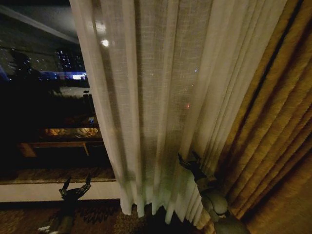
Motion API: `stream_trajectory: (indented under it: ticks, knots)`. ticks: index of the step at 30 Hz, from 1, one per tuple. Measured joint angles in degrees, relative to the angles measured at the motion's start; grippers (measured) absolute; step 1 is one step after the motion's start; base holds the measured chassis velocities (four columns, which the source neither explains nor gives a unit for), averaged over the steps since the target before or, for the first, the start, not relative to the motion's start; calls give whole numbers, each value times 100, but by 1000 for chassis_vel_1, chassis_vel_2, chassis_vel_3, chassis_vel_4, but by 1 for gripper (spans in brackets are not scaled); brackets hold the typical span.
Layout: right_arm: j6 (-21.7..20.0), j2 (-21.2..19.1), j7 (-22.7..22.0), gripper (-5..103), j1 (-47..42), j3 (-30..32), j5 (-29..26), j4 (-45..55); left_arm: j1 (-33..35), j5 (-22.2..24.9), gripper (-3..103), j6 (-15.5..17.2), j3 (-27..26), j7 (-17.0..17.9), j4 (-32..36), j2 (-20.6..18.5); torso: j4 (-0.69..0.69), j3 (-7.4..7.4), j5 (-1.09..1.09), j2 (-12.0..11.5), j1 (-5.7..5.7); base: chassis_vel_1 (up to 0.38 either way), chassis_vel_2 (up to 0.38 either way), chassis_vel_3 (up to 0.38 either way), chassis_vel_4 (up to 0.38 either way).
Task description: Open the curtains by pulling them apart, changing their state from closed to fully open.
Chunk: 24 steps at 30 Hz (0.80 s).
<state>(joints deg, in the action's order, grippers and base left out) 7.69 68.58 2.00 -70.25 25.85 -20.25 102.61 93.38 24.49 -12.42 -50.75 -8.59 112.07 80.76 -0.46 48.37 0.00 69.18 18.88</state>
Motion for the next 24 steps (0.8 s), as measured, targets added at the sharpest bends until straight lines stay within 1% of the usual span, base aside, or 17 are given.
stream_trajectory:
  ticks: [4,8,13,15,17,24]
  knots:
    - [44,-9,23,100,-68,6,5,39,0,0,100,0,0,0,0,0,0,0,0,0,0,150,135,-137,-141]
    - [86,-23,41,100,-94,31,29,47,0,0,100,0,0,0,0,0,0,0,-2,0,0,204,236,-225,-226]
    - [106,-50,36,100,-105,111,58,48,0,0,100,0,0,0,0,0,1,0,0,0,0,288,297,-292,-286]
    - [127,-65,15,100,-137,177,73,36,0,-1,100,0,0,0,0,0,0,0,-3,1,0,293,314,-321,-300]
    - [155,-72,7,100,-166,232,84,4,0,0,100,0,-1,0,0,0,0,0,0,1,0,330,312,-334,-307]
    - [227,-79,-2,100,-215,316,110,-46,0,0,100,0,-1,0,0,0,0,0,0,0,0,347,359,-357,-342]
